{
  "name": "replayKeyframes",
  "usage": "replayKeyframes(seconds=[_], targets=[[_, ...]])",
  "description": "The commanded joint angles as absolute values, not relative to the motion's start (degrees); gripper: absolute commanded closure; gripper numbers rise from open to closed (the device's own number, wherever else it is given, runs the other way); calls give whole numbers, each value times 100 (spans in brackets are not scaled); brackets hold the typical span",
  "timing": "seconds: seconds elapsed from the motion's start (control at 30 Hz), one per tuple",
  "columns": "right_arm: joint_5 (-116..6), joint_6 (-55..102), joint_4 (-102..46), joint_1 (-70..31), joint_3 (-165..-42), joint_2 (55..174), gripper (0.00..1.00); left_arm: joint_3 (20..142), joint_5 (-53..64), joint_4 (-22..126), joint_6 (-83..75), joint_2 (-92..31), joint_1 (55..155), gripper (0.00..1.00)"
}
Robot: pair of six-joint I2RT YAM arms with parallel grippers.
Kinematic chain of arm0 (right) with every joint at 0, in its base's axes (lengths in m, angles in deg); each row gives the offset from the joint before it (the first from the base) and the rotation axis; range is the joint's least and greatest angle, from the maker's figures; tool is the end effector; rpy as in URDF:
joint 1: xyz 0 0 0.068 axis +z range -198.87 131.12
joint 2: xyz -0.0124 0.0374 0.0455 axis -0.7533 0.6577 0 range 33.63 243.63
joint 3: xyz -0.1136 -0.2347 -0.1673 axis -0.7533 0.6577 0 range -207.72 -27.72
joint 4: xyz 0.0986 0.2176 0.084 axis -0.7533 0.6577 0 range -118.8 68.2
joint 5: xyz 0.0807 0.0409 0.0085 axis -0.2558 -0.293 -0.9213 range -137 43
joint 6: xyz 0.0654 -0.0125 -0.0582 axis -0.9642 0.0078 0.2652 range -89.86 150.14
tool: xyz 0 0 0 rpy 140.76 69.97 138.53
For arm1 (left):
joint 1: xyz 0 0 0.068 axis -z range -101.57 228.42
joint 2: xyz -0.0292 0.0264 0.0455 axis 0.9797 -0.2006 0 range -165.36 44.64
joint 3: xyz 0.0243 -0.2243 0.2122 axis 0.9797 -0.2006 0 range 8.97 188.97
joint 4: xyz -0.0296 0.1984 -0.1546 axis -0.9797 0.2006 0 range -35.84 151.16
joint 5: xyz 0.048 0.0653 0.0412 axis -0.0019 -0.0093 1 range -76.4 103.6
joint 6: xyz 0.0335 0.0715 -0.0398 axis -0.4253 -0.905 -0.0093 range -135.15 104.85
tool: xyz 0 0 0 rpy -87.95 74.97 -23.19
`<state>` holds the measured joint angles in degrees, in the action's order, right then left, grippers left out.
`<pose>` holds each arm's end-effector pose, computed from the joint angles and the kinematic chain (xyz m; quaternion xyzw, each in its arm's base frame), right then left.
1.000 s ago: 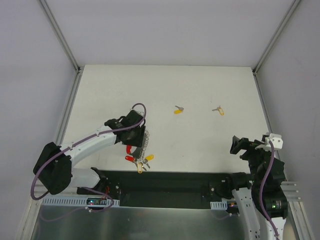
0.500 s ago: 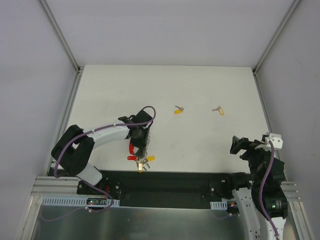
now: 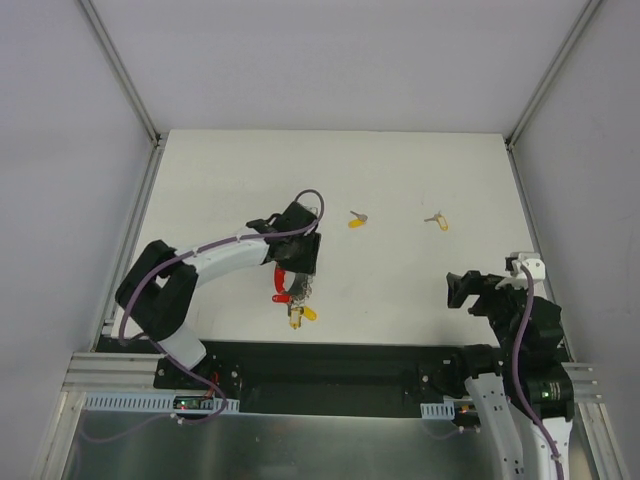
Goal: Put the keys on the keyring
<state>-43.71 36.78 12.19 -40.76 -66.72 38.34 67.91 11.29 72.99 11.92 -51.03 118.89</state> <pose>0.0320 0.0001 0.3031 -0.0769 0.7432 -0.0129 0.6645 0.2728 -0.2369 0.1950 0.1173 0.9478 -0.1805 0.2353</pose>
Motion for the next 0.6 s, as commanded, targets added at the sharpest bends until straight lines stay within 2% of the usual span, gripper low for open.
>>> replayKeyframes(seconds=[0.0, 0.1, 0.13, 0.2, 0.37, 0.47, 0.57], targets=[[-5683, 3744, 918, -4044, -6815, 4408, 4, 6471, 1543, 7332, 1192, -3800, 11956, 48], [-6369, 3639, 523, -4044, -6622, 4760, 4, 6206, 1920, 7516, 1069, -2675, 11956, 36], [-6579, 3604, 399, -4044, -6526, 4831, 4, 6154, 2026, 7587, 921, -2142, 11947, 28], [-6712, 3463, 23, -4044, -6262, 4998, 4, 6127, 2359, 7727, 744, -1646, 11947, 18], [-6872, 3190, -568, -3816, -5998, 5463, 4, 6083, 2792, 7974, 103, -205, 11947, 1], [-6381, 3208, -884, -3290, -5945, 5867, 4, 5952, 3064, 7983, -266, 473, 11938, 1], [-5529, 3269, -1253, -2324, -5971, 6622, 3, 5802, 3318, 7974, -574, 974, 11938, 1]])
